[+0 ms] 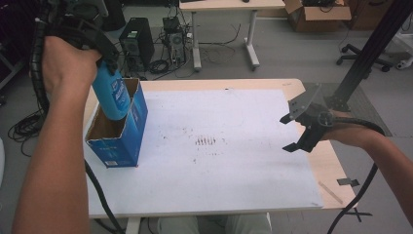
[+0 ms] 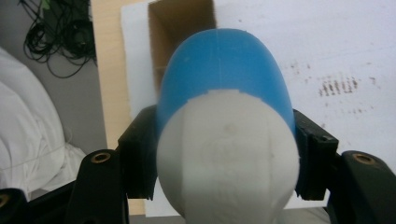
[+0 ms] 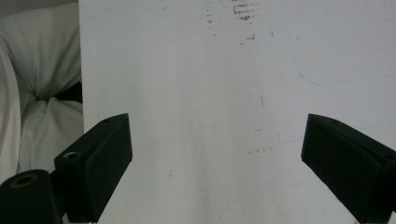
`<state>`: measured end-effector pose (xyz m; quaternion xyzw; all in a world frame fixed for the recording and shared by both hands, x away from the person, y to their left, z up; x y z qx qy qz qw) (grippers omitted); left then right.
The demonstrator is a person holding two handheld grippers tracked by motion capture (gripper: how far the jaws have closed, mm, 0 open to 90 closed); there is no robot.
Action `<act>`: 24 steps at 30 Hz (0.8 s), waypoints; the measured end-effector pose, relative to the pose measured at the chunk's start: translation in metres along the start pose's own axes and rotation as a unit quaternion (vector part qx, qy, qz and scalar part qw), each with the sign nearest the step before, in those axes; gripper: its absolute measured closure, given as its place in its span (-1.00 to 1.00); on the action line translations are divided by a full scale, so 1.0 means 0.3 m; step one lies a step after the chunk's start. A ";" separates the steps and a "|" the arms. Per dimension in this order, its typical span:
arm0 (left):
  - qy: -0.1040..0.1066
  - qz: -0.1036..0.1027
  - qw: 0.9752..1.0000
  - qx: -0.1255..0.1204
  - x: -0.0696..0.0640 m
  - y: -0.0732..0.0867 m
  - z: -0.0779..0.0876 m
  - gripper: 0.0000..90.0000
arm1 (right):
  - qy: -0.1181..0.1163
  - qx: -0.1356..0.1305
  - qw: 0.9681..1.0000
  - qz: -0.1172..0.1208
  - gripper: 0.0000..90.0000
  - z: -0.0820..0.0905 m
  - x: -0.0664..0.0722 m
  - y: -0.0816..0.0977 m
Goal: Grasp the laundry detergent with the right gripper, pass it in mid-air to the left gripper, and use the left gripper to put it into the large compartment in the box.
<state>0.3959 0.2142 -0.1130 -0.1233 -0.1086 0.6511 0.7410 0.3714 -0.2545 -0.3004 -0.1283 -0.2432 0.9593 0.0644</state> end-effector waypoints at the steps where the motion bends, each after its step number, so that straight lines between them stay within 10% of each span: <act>1: -0.002 0.004 1.000 -0.002 0.009 0.001 -0.005 -0.16 | 0.000 0.001 1.000 -0.001 -0.81 0.000 0.000 0.001; 24: -0.005 0.026 1.000 -0.012 0.147 0.054 -0.328 -0.16 | -0.003 0.007 1.000 -0.016 -0.81 -0.016 -0.008 0.025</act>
Point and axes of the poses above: each handheld gripper's, and its own axes: z roughly backward along the jaws, y roughly out of its underside, x roughly to its left, the point moved 4 cm from there along -z, roughly forward along the jaws, and after that the axes turned 9 degrees about y, right-handed, at the moved point
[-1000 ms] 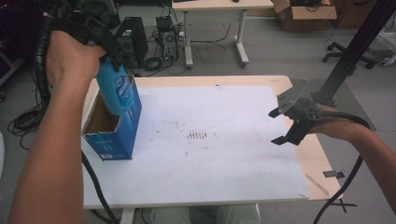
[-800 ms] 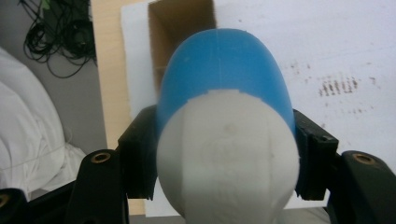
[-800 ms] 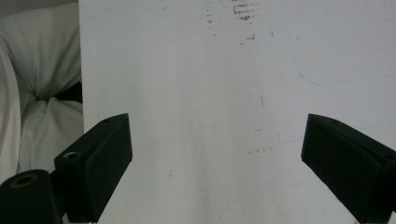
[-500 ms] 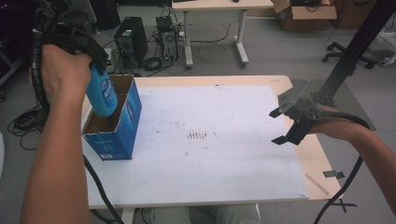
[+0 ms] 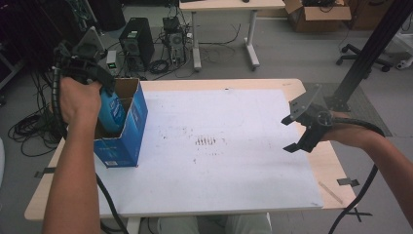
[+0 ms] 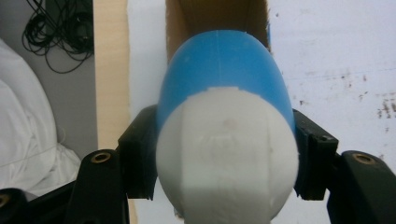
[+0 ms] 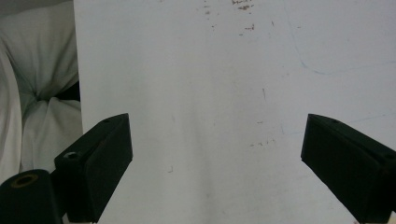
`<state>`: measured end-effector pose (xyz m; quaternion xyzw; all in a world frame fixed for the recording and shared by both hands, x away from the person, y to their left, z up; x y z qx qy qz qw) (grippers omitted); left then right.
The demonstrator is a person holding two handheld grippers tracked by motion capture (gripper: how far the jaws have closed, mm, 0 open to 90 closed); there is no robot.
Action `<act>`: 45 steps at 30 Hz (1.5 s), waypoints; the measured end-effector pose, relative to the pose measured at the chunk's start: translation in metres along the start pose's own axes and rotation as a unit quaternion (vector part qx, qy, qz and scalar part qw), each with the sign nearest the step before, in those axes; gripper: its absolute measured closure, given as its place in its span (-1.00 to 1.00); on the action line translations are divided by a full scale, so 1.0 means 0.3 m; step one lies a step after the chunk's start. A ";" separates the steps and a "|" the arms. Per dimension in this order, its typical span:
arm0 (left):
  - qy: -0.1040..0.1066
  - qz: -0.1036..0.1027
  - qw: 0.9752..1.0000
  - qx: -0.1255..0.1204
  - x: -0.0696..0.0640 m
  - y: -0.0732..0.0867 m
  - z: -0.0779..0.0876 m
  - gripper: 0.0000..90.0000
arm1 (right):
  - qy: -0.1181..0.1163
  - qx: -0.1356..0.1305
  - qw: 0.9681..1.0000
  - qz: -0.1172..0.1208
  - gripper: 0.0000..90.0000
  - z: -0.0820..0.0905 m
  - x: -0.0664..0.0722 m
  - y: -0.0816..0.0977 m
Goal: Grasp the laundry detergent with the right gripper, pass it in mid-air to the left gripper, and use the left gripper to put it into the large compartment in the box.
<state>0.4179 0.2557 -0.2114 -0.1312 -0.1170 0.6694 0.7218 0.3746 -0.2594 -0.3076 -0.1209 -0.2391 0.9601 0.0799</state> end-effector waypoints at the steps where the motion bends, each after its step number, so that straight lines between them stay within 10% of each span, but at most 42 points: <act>1: 0.001 0.001 1.000 0.002 0.006 0.007 -0.021 -0.16 | -0.001 0.002 1.000 0.000 -0.81 -0.003 0.000 0.001; 24: 0.010 -0.007 1.000 0.027 0.034 0.089 -0.276 -0.16 | -0.012 0.008 1.000 -0.008 -0.80 -0.046 0.002 -0.003; 45: 0.023 -0.008 0.999 0.039 0.045 0.110 -0.336 -0.16 | -0.016 0.010 1.000 -0.013 -0.80 -0.058 0.004 0.008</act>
Point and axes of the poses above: each handheld gripper's, and its own axes: z roughly backward along the jaws, y roughly out of its underside, x roughly to its left, the point moved 4 cm from there along -z, roughly forward along the jaws, and after that the axes turned 9 degrees about y, right-handed, at the moved point
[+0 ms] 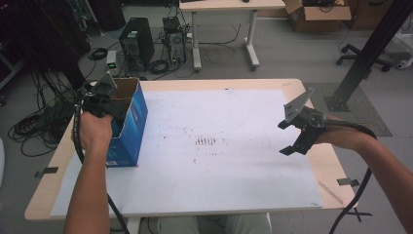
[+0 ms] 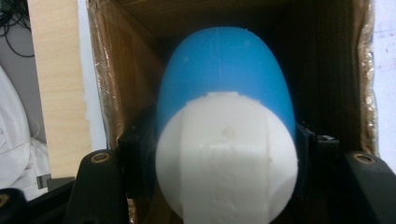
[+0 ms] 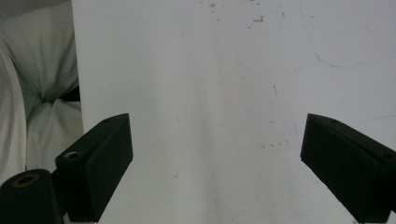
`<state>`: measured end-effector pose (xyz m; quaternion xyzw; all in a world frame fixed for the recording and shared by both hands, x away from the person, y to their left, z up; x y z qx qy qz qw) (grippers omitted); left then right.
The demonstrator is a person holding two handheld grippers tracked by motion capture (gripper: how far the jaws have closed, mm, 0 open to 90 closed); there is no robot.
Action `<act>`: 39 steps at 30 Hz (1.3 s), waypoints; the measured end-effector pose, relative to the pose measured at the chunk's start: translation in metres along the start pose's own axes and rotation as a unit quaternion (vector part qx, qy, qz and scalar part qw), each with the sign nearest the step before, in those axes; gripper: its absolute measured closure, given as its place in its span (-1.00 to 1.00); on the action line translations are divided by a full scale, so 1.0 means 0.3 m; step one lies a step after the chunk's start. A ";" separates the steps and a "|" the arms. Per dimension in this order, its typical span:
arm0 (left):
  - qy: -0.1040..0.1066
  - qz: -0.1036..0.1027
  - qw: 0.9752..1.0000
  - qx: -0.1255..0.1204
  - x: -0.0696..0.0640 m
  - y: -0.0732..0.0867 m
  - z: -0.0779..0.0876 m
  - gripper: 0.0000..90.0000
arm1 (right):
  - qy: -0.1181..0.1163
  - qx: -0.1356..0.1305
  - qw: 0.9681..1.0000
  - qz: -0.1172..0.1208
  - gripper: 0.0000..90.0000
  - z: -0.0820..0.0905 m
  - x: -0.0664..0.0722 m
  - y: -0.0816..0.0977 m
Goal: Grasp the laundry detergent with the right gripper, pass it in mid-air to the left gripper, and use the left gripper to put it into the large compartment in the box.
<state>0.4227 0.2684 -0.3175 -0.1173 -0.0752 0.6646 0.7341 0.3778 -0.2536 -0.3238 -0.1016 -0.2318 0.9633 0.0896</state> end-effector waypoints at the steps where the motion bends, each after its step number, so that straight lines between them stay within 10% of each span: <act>1: 0.000 -0.001 1.000 -0.001 0.000 0.000 -0.001 -0.16 | -0.001 0.000 1.000 0.000 -0.80 -0.001 0.001 0.000; 19: 0.018 -0.004 1.000 -0.024 0.002 0.005 0.040 -0.39 | -0.002 -0.001 1.000 0.002 -0.79 -0.001 0.011 -0.002; 39: 0.020 -0.045 0.998 -0.048 -0.064 -0.009 0.262 -0.61 | 0.004 -0.004 1.000 0.006 -0.80 0.029 0.028 -0.012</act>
Point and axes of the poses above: each handheld gripper's, and its own axes: z roughly backward along the jaws, y roughly out of its underside, x roughly to its left, the point moved 4 cm from there along -z, roughly forward along the jaws, and after that the axes turned 9 degrees about y, right-handed, at the moved point
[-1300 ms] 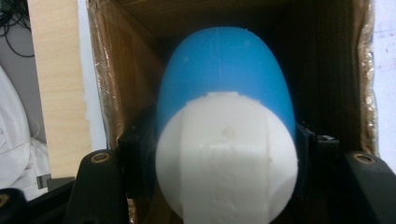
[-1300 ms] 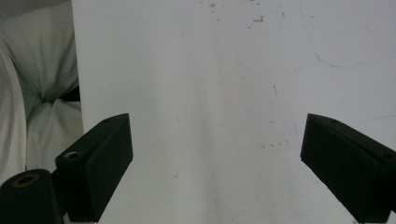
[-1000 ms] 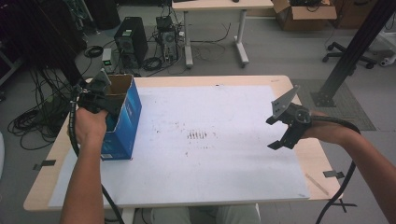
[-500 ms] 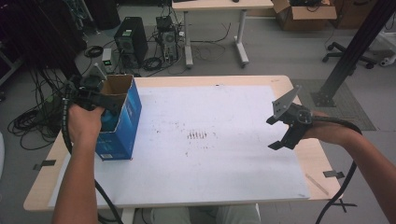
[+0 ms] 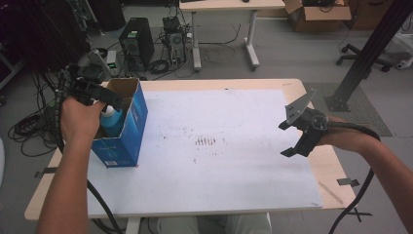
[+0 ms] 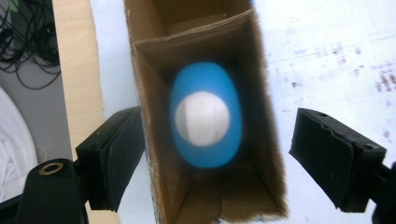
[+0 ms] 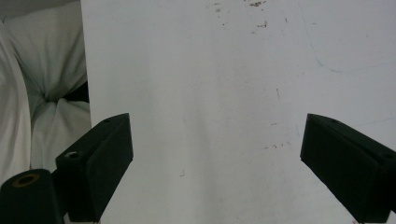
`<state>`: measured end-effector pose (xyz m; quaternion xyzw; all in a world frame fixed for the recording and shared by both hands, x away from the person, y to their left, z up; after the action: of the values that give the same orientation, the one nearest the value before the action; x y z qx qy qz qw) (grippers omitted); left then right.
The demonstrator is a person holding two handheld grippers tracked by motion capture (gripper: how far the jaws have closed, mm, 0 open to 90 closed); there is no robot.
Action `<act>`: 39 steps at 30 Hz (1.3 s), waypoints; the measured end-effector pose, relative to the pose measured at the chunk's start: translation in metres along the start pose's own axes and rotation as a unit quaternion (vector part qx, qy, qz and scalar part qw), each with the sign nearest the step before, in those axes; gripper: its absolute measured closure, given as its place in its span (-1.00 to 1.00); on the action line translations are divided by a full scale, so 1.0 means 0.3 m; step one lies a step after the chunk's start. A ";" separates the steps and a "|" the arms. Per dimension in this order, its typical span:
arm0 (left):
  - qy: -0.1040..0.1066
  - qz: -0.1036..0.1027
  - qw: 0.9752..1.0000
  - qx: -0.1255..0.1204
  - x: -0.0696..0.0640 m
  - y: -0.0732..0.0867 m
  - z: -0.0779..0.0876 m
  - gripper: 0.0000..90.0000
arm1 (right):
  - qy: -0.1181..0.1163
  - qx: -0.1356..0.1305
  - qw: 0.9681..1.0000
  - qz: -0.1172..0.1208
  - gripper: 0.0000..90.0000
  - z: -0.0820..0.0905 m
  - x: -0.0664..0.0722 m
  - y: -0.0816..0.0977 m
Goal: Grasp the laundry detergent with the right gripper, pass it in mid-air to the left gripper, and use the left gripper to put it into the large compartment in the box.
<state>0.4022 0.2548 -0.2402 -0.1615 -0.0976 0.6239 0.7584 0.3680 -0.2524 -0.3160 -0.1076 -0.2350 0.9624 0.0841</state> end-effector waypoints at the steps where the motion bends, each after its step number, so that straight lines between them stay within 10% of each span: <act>1: 0.004 -0.002 1.000 -0.001 -0.007 -0.002 0.011 -0.61 | 0.001 0.002 1.000 -0.002 -0.80 0.002 0.001 0.000; 25: 0.050 -0.078 0.996 -0.014 -0.167 -0.028 0.147 -0.76 | 0.001 0.001 1.000 -0.002 -0.79 0.013 0.006 -0.003; 39: 0.077 -0.170 0.982 0.005 -0.333 -0.051 0.149 -0.80 | 0.000 0.002 1.000 -0.003 -0.80 0.014 0.006 -0.006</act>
<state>0.3803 0.1600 -0.1879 -0.1861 -0.0617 0.4720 0.8595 0.3655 -0.2522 -0.3118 -0.1072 -0.2331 0.9626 0.0869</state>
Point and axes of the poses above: each handheld gripper's, and its own axes: z roughly backward along the jaws, y roughly out of its underside, x roughly to its left, the point moved 4 cm from there along -z, roughly forward along the jaws, and after that the axes turned 9 degrees about y, right-handed, at the moved point
